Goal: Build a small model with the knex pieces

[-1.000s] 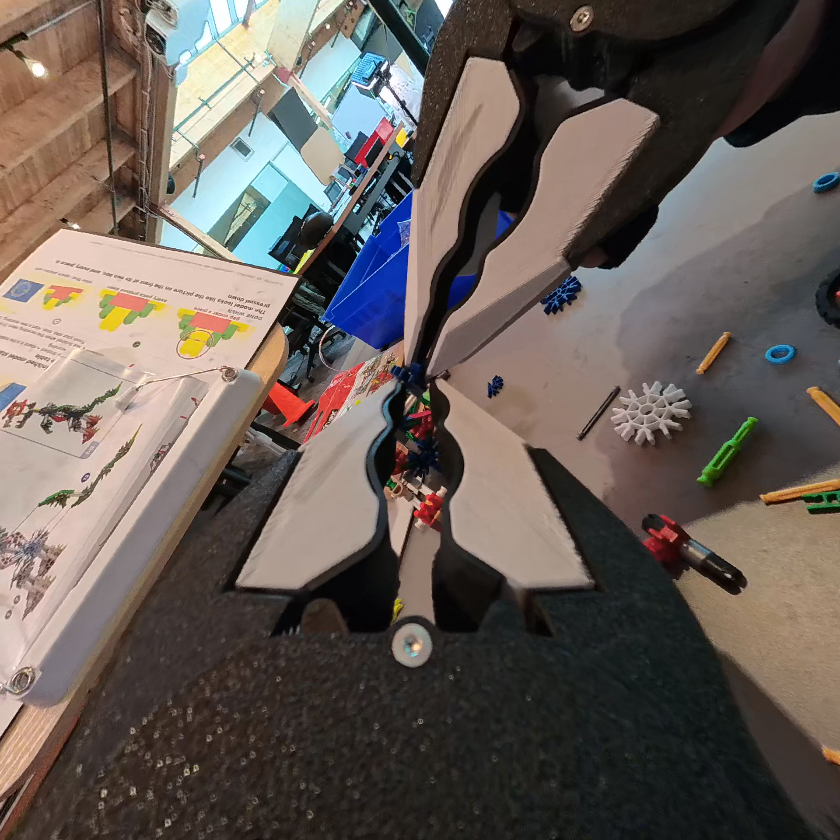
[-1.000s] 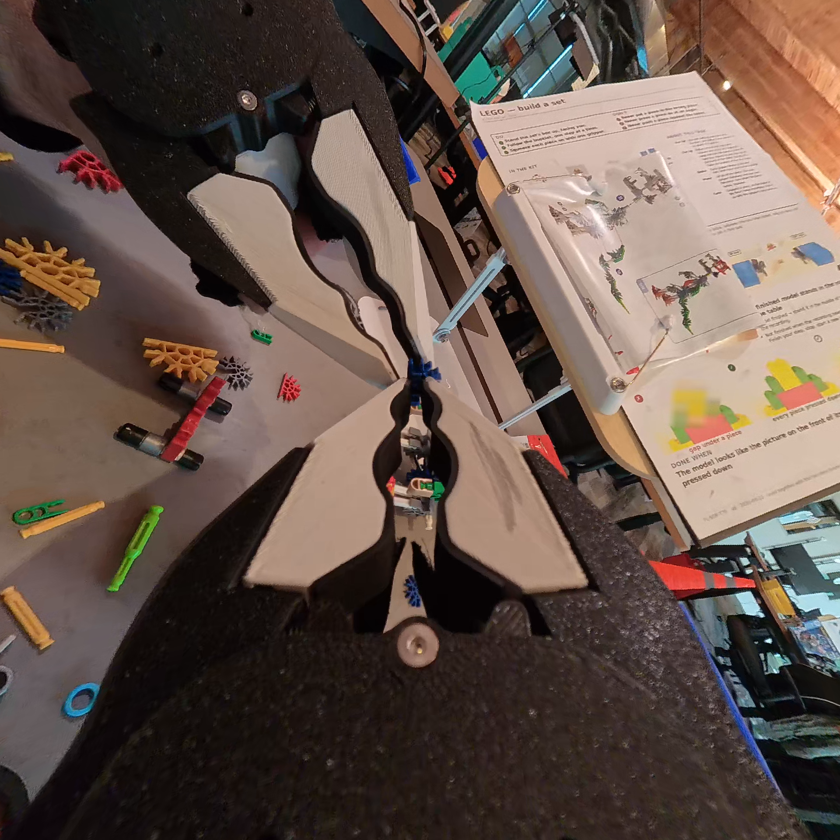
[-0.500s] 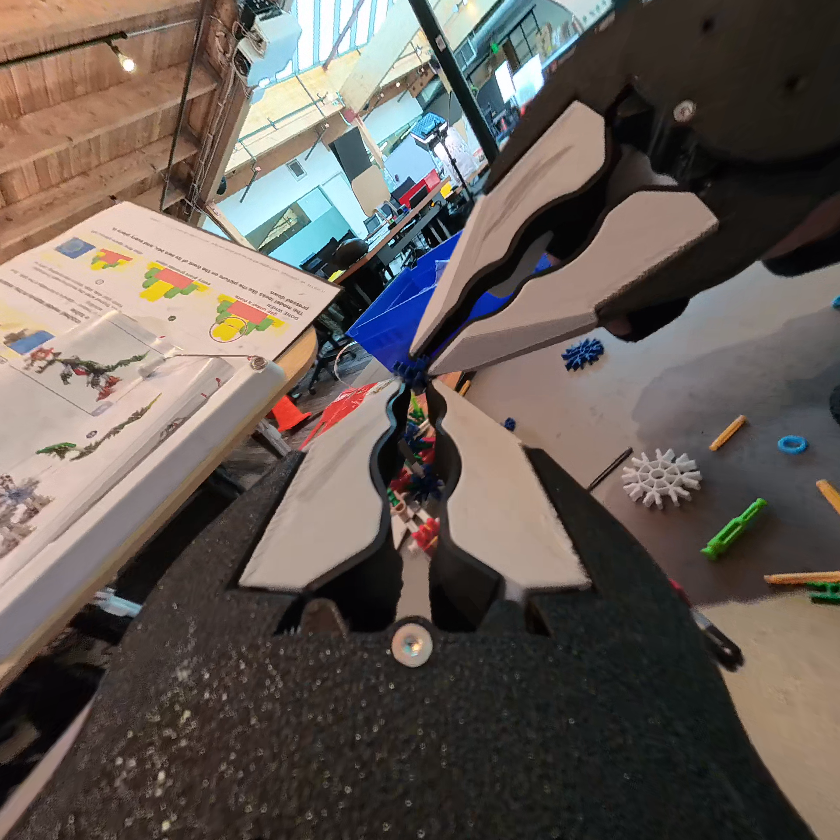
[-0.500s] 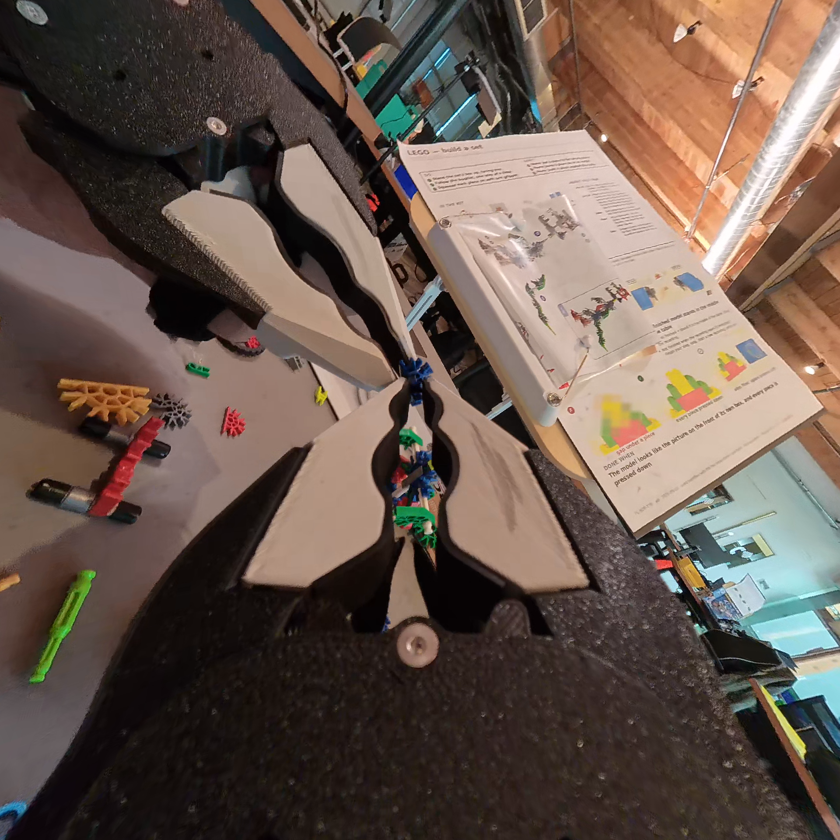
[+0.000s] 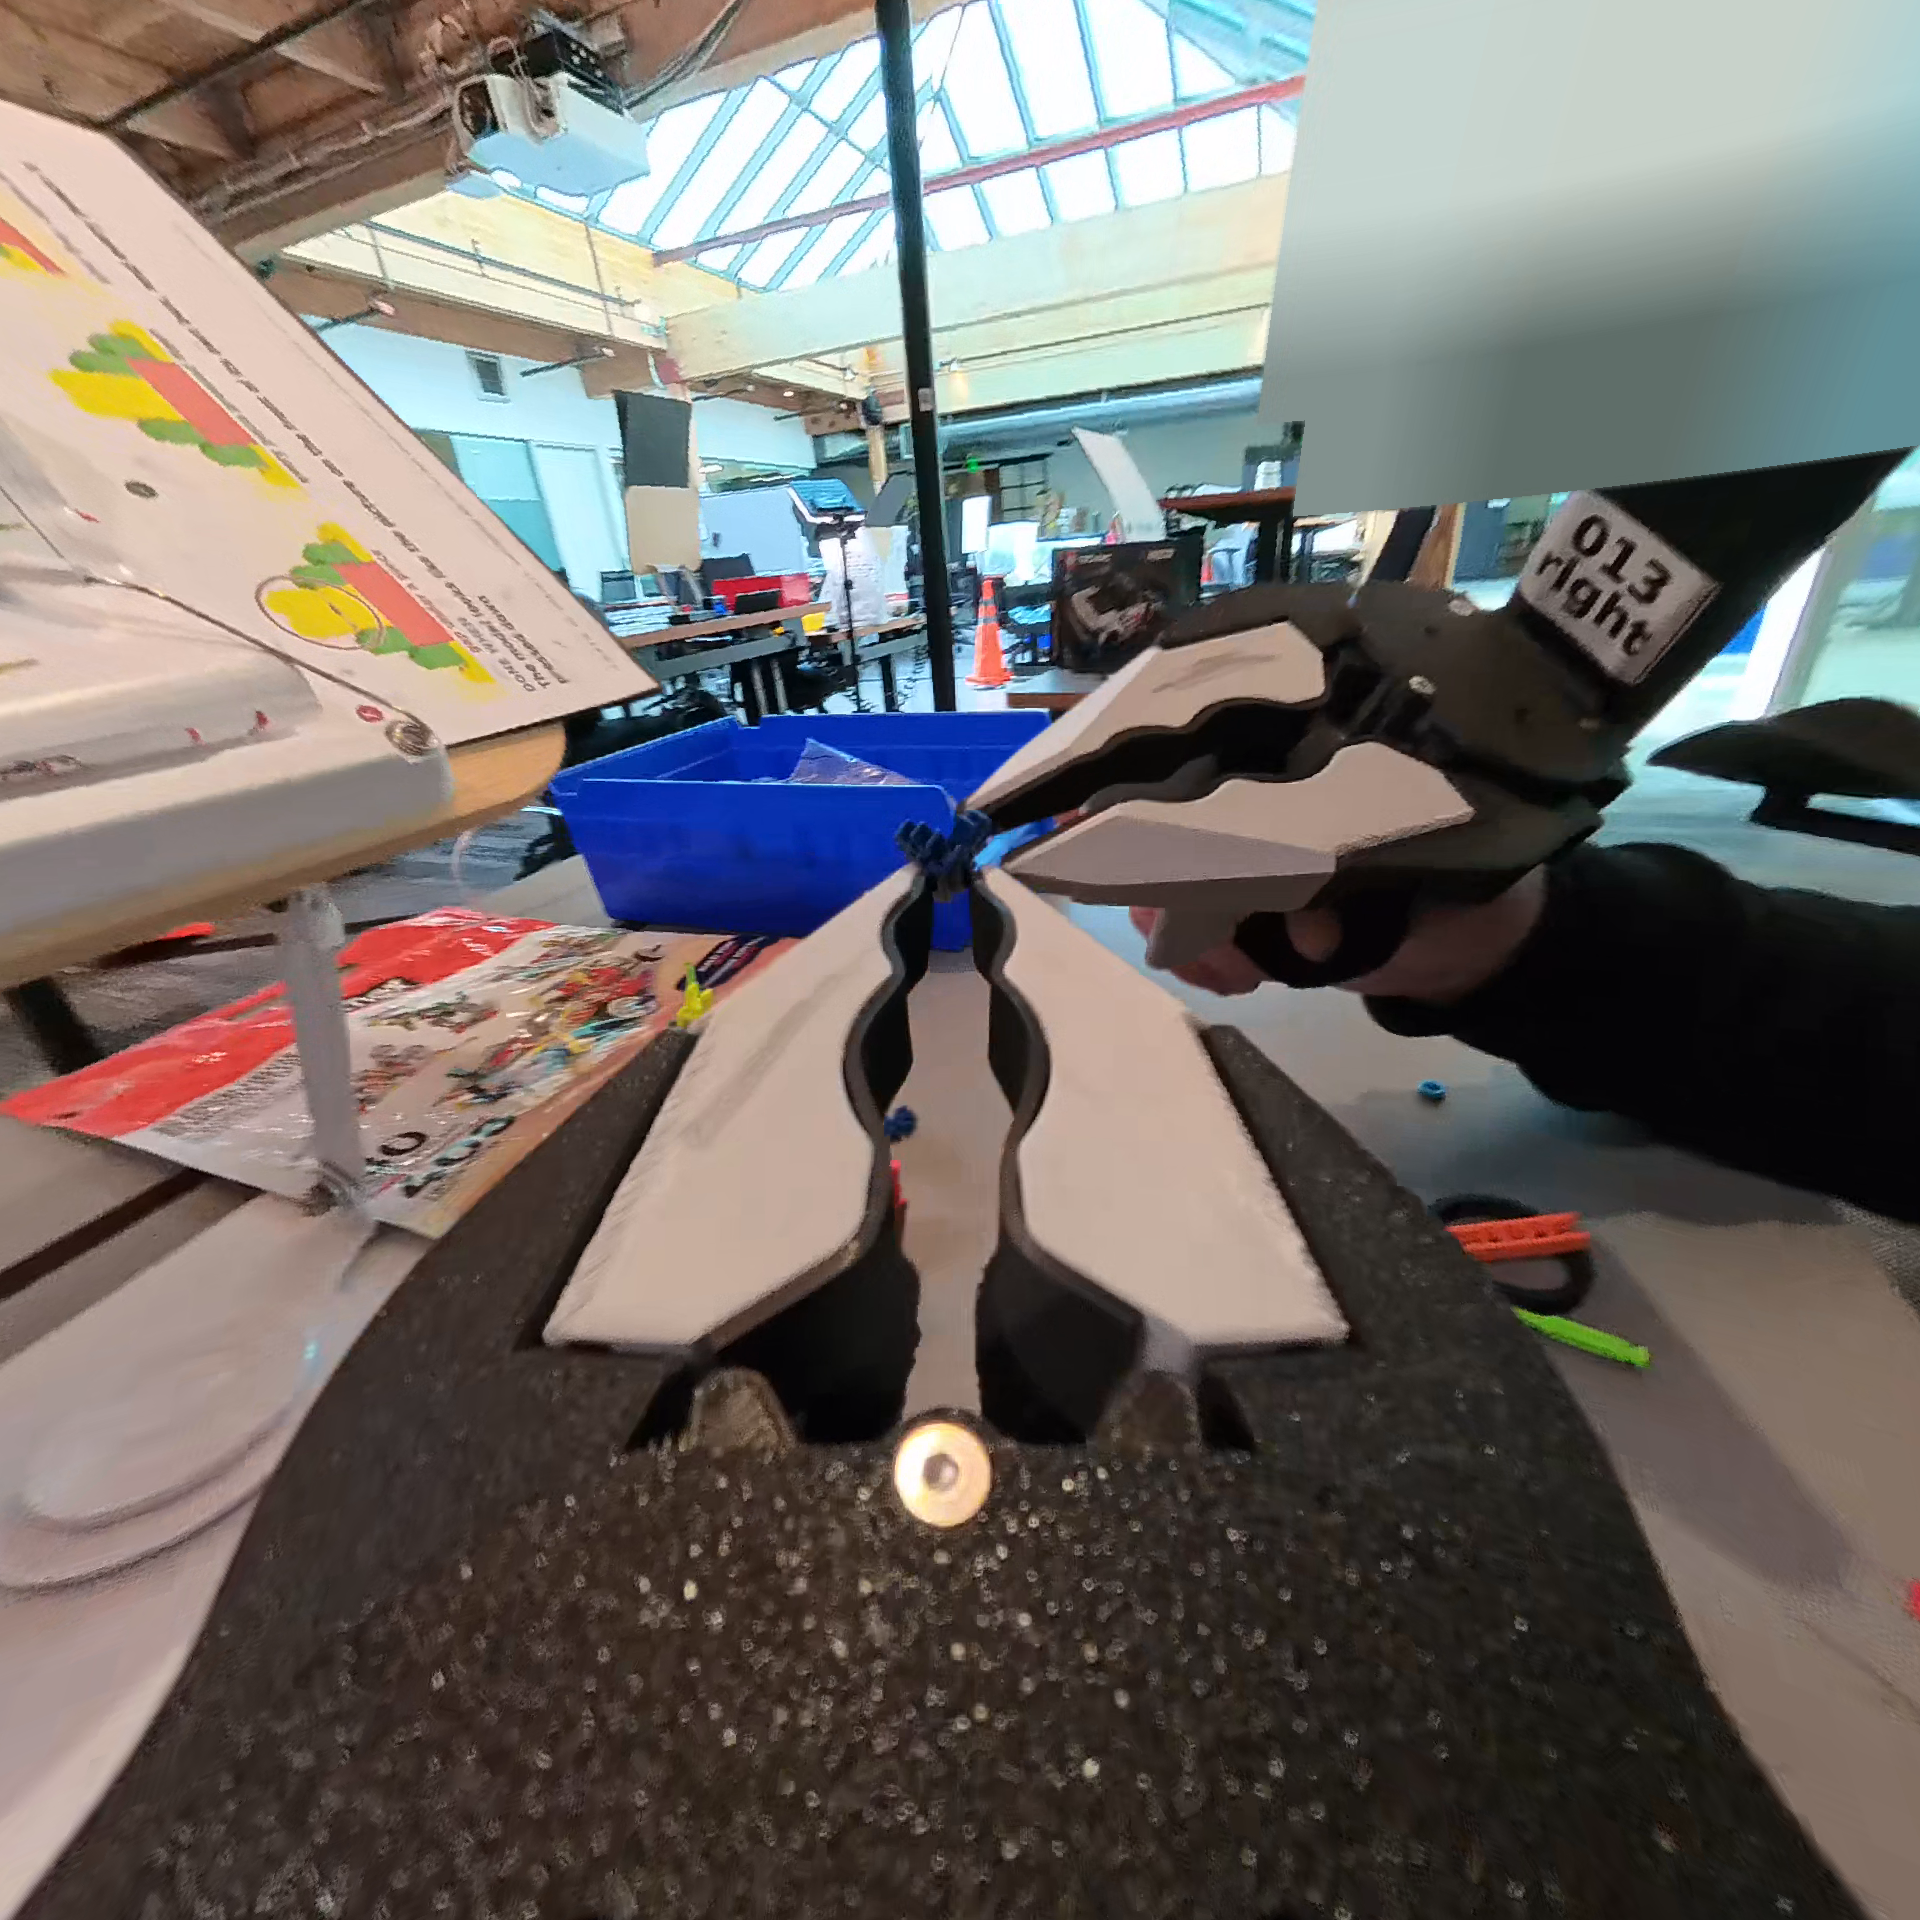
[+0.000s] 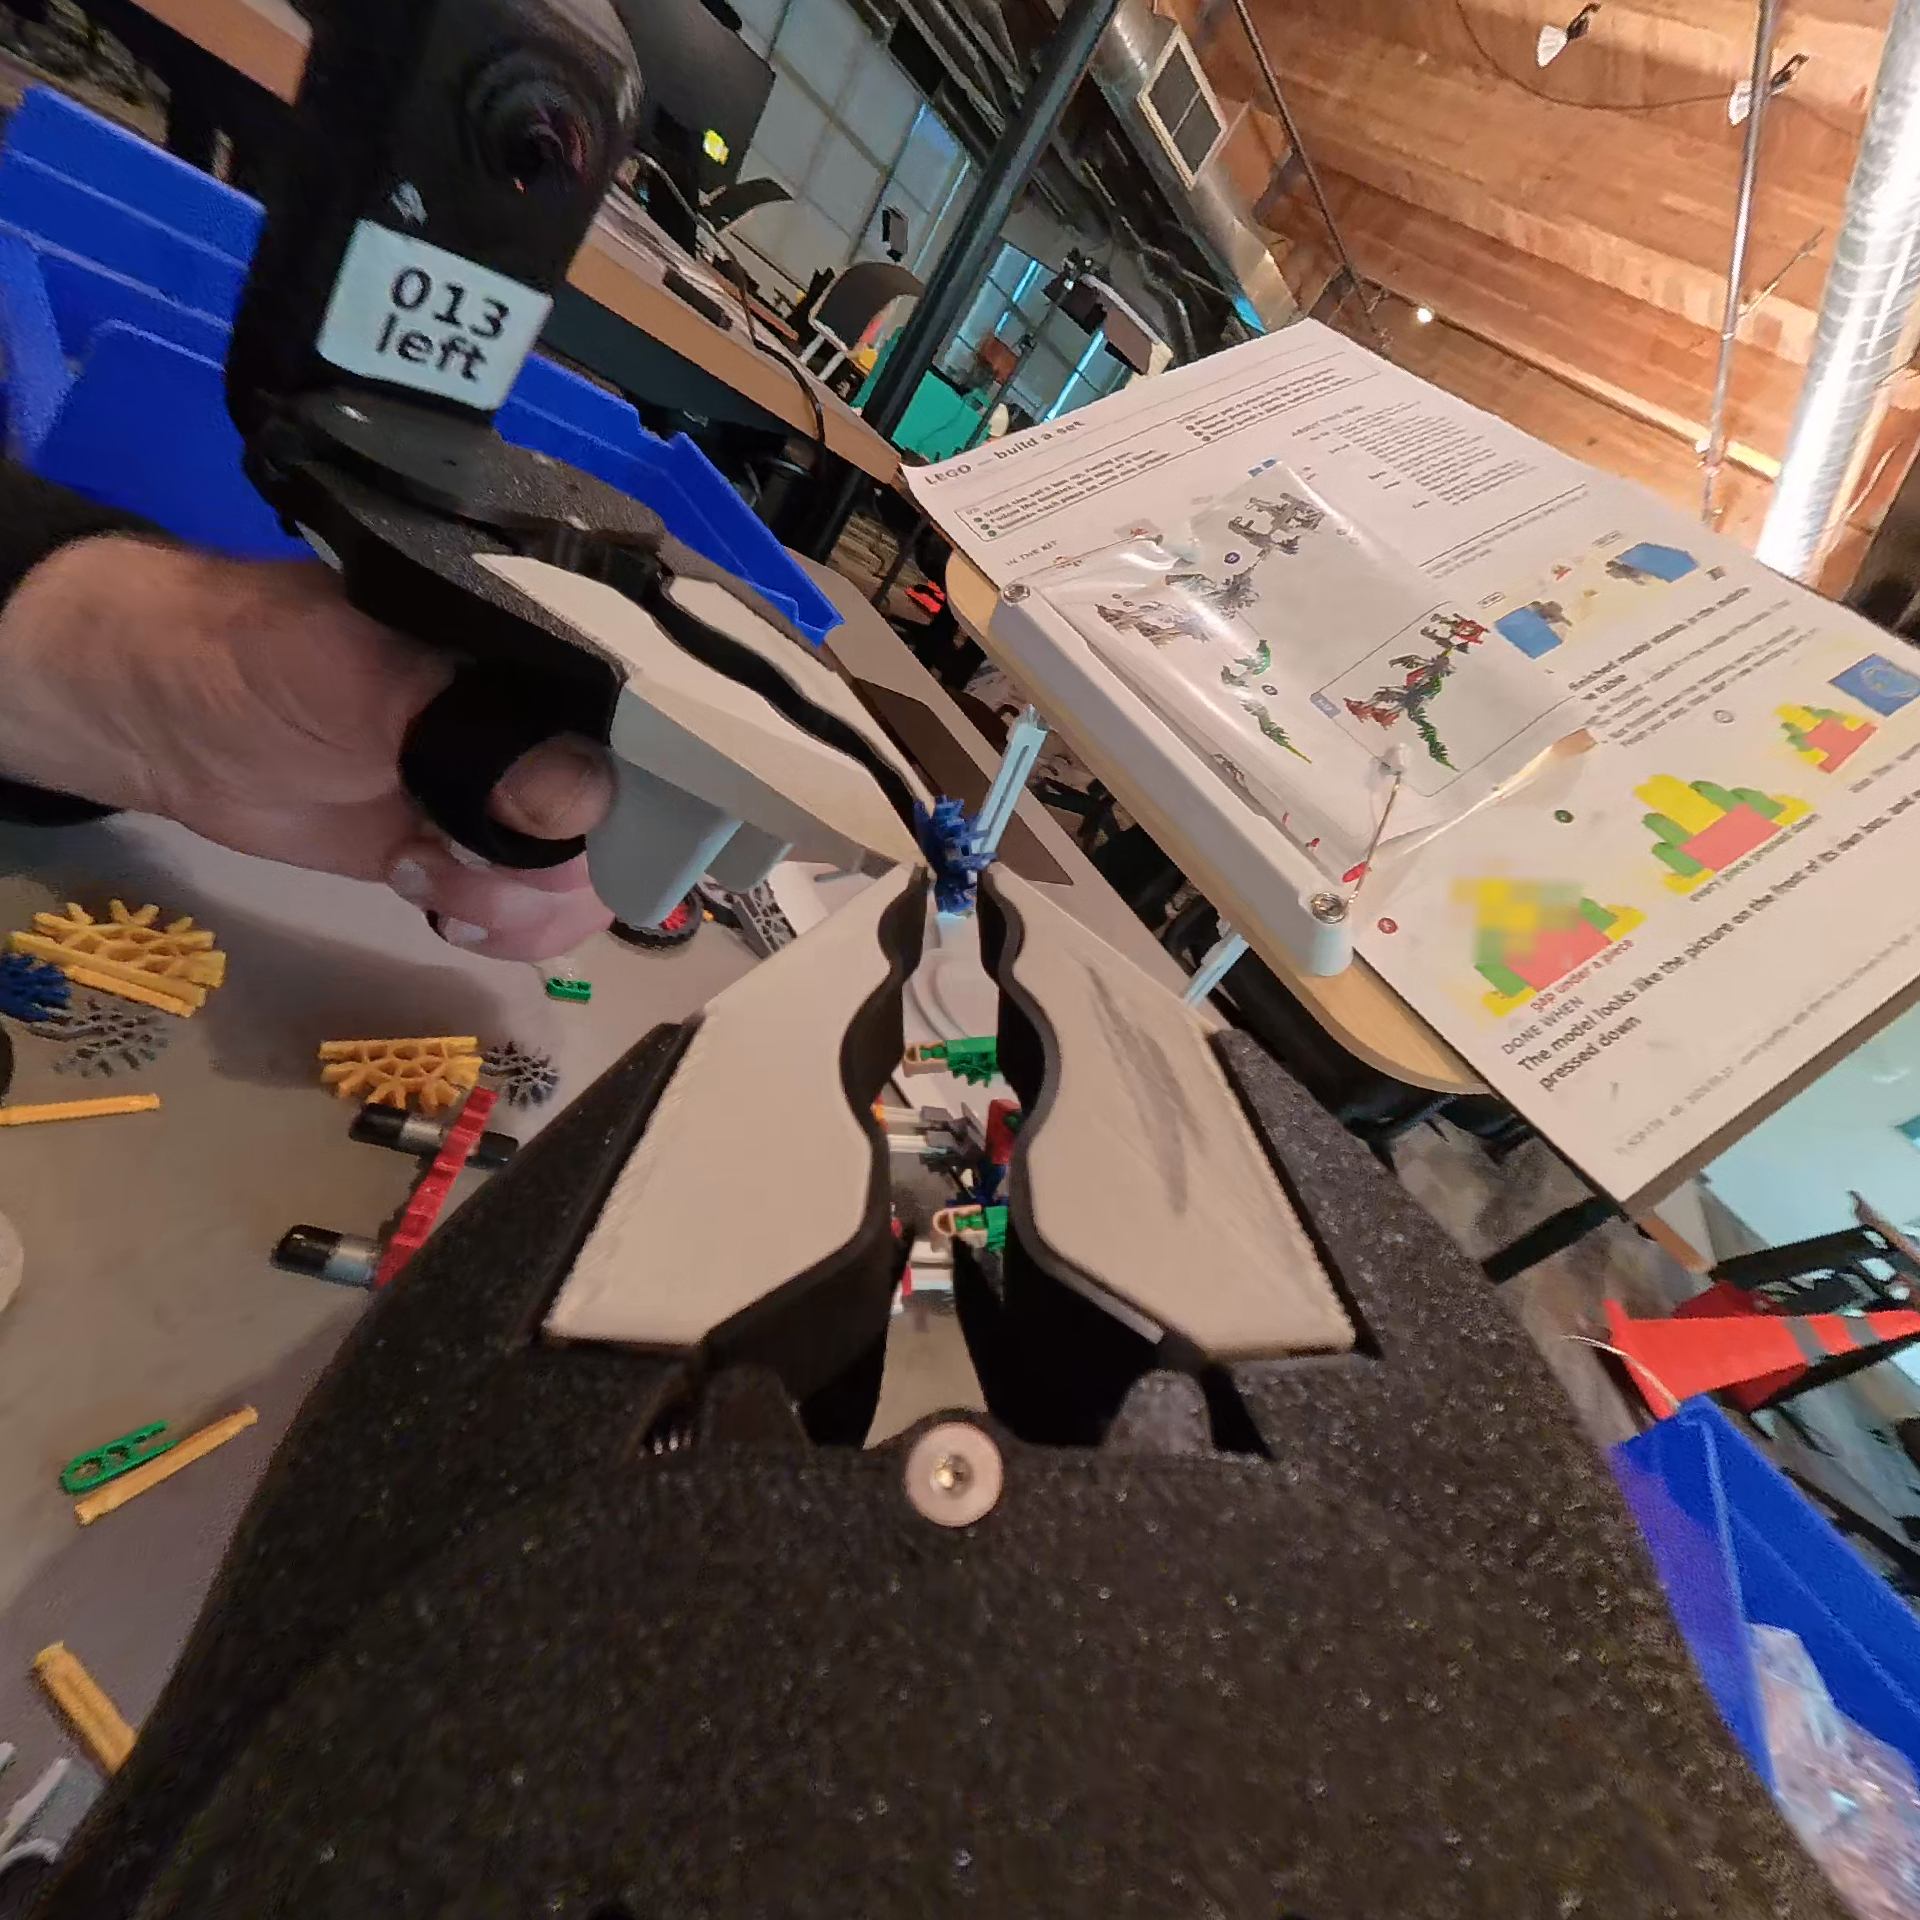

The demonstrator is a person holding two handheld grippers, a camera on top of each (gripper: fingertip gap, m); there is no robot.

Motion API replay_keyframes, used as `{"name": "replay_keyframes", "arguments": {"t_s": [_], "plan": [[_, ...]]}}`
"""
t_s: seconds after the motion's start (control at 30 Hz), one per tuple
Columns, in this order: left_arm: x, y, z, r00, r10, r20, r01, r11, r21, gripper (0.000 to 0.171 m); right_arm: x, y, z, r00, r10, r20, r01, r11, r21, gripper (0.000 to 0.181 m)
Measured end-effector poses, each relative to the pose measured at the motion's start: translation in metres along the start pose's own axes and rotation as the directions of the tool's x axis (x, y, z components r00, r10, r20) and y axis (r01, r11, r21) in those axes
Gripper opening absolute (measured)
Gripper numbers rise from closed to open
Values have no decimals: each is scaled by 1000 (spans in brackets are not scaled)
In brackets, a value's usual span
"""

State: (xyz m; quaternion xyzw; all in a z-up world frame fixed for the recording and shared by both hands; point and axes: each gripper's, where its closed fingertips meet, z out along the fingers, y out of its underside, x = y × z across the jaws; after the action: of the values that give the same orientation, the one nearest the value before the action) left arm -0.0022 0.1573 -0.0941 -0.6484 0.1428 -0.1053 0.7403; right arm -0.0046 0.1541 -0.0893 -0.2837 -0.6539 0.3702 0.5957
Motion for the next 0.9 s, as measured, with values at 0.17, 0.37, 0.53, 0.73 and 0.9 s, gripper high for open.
{"name": "replay_keyframes", "arguments": {"t_s": [0.17, 0.37, 0.53, 0.73, 0.9], "plan": [[5, 2, 0, 995, -76, -68, 77, 997, 8, 4, -1, -1, -2, 996, 81, 43, -82, 996, 19, 3], [9, 8, 0, 987, -105, -121, 104, 994, -11, 4, -5, 3, -4, 971, 199, 130, -201, 980, 3, 4], [15, 9, -1, 975, -137, -175, 136, 991, -18, 4, -9, 3, -9, 959, 217, 183, -221, 975, -1, 3], [16, 18, 1, 972, -151, -181, 143, 988, -60, 5, -12, 12, -10, 946, 238, 219, -232, 971, -56, 3], [1, 19, -1, 993, -70, -95, 63, 995, -74, 6, 2, 31, -19, 949, 252, 192, -227, 964, -141, 2]]}}
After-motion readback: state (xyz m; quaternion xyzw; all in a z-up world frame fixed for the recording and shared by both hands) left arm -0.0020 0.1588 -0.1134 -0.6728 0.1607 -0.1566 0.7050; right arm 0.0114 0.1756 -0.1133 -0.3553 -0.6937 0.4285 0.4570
